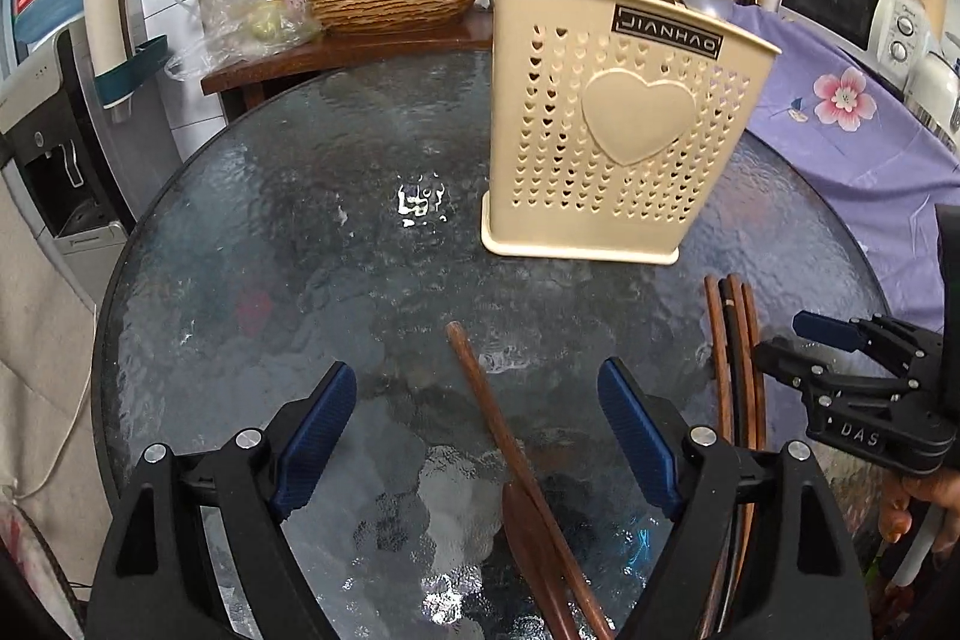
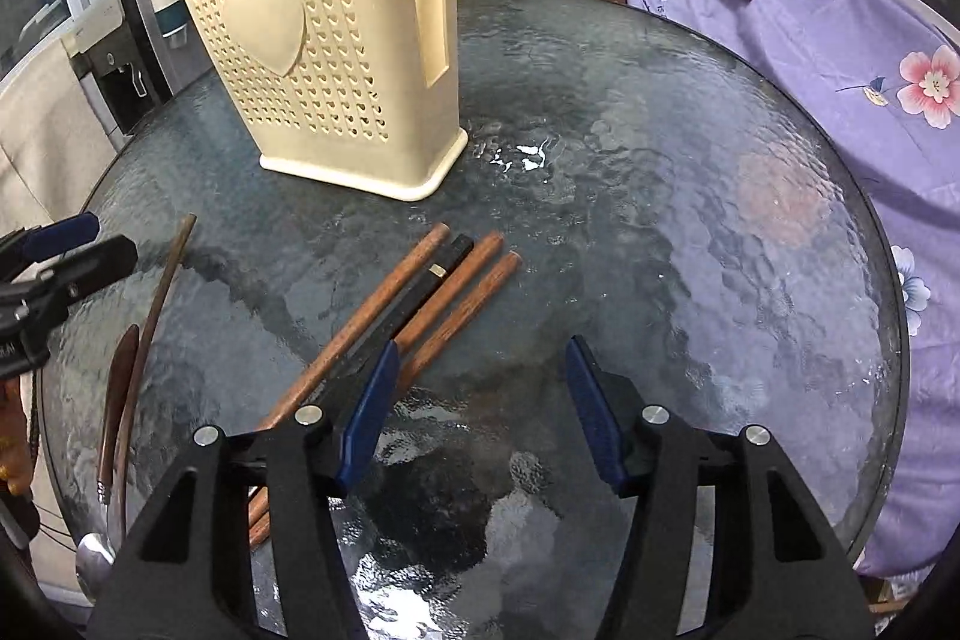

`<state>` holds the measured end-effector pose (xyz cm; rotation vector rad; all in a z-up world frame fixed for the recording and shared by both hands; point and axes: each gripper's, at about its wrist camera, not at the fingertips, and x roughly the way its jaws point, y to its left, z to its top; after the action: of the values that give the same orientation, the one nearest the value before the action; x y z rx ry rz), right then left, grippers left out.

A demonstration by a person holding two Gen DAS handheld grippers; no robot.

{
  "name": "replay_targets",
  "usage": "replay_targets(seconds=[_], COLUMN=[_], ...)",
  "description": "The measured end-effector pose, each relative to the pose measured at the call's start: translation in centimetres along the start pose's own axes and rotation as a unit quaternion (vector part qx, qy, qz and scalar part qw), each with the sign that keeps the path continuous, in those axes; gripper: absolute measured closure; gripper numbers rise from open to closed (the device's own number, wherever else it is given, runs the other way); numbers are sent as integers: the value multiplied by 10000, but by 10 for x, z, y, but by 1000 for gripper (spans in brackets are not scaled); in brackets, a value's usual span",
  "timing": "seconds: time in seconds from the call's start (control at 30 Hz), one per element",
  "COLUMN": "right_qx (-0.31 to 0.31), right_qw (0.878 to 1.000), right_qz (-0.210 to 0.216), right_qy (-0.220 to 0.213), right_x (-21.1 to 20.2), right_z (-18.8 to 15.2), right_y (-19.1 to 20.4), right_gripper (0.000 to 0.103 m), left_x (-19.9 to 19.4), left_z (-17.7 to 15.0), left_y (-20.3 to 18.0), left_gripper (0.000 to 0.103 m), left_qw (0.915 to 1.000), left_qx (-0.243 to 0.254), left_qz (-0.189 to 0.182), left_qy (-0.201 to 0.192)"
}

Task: Organize utensils
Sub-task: 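Grasp a wooden chopstick with the left tool while the right tool grasps another wooden chopstick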

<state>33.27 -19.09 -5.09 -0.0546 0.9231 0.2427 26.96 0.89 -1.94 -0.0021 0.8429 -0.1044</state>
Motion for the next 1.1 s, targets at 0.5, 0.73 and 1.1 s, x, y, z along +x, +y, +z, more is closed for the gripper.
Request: replay_targets(seconds=[0.5,0.73,1.1], right_qx=[106,207,652], right_qw=[9993,9988,9966], right_qz=[-37,-57,145], right_qy=[356,430,478], right_x=[4,10,24], right_z=[10,19,39], right_y=[-7,-4,-15], right_gripper=[60,81,92], left_x=[19,40,51], left_z=[1,8,12], left_y=[1,1,-10], left_gripper=[40,56,68], left_qw=[9991,9974,9965], left_qx=[42,-12,-125], left_qz=[133,175,120], left_qy=[404,694,817])
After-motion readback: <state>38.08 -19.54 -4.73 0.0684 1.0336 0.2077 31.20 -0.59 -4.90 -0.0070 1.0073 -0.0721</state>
